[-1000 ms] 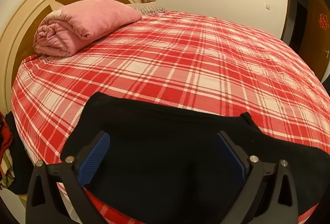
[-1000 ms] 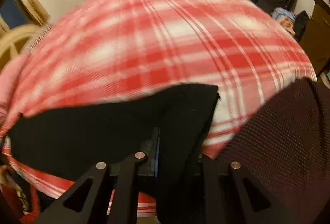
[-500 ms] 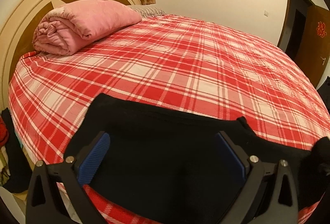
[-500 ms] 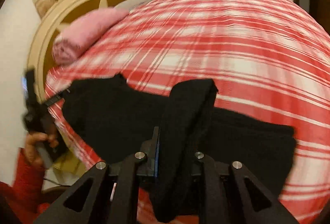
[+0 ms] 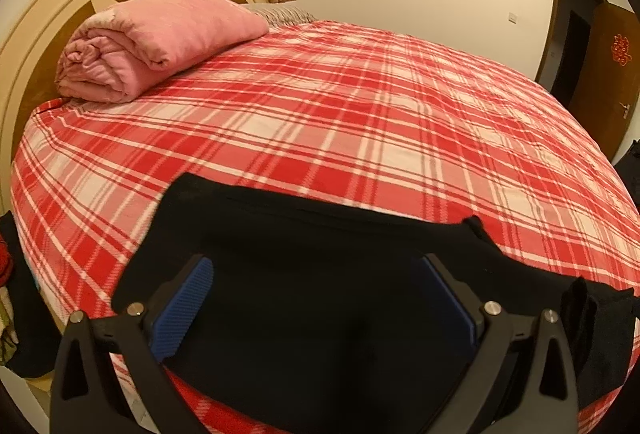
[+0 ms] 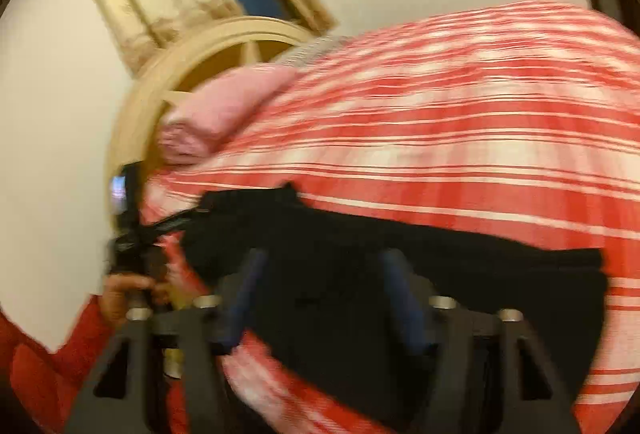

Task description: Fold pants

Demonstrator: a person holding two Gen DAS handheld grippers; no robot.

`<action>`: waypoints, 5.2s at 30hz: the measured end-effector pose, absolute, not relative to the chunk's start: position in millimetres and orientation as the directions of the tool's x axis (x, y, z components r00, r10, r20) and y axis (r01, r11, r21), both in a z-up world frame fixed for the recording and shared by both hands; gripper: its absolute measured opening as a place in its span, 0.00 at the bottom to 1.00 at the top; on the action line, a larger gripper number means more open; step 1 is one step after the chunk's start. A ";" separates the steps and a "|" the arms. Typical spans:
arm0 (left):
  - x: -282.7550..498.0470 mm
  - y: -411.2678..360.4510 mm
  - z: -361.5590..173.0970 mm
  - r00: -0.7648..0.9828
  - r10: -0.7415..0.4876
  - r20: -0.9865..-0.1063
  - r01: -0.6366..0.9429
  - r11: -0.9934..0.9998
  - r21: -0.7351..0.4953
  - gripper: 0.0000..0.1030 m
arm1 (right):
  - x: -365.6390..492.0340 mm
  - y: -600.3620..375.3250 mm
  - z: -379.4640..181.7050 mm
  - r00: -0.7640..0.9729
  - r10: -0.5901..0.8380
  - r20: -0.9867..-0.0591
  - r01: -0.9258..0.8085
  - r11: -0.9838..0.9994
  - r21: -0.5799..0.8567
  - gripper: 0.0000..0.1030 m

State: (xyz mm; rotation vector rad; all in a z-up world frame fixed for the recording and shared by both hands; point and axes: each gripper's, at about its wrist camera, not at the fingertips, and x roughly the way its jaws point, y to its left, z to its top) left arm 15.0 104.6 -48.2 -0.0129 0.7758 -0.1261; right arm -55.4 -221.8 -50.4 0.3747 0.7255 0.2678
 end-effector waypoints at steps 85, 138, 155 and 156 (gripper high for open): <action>2.3 219.4 -83.9 0.762 -0.203 -0.615 -0.134 0.879 -0.457 0.23 | -61.0 -218.6 -48.6 0.802 0.122 -0.585 0.147 0.909 0.391 0.38; -47.8 52.2 -11.2 0.616 -0.593 -0.518 0.553 0.794 -0.252 0.92 | -128.0 -277.4 -79.2 0.790 0.192 -0.582 0.227 0.791 0.569 0.51; -27.2 85.2 -39.4 0.645 -0.458 -0.611 0.377 0.887 -0.267 0.89 | -108.4 -231.1 -94.5 0.717 0.101 -0.690 0.197 0.920 0.339 0.40; -28.1 83.9 -38.6 0.645 -0.460 -0.610 0.381 0.886 -0.265 0.89 | -108.4 -229.1 -93.4 0.718 0.087 -0.690 0.194 0.928 0.319 0.35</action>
